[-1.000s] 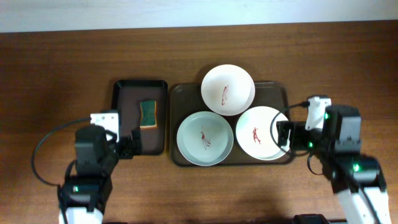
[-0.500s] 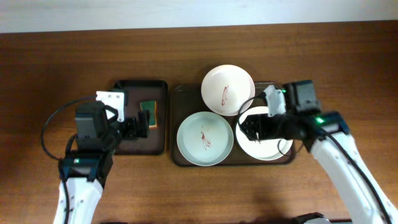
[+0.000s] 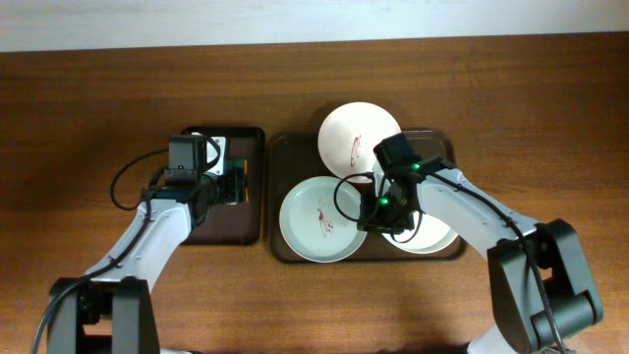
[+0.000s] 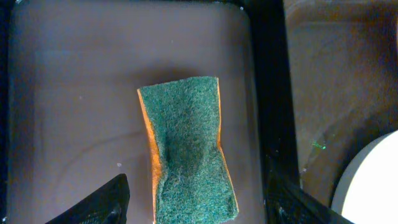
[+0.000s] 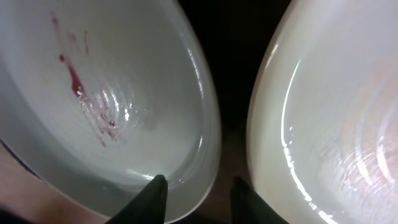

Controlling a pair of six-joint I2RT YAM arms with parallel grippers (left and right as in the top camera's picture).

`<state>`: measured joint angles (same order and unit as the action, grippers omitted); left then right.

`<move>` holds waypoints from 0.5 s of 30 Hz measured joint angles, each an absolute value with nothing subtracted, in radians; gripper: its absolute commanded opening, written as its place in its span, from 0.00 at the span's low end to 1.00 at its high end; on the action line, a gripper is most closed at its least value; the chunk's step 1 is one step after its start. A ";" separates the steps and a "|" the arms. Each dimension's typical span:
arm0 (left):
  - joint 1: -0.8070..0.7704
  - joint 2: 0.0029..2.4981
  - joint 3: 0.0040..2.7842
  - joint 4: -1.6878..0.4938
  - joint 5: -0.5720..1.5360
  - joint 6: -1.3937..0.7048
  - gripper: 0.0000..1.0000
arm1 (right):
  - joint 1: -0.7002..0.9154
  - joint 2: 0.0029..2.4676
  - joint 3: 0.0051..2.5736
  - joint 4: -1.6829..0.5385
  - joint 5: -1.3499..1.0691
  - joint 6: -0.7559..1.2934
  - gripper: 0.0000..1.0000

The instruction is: Clean dirty plates on tray and stack at the side

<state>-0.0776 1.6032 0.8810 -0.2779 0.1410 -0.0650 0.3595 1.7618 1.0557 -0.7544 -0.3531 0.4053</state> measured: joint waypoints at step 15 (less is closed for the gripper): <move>-0.110 1.661 0.881 -0.243 0.138 -0.068 0.76 | 0.398 1.767 1.037 -0.693 -0.249 0.480 0.04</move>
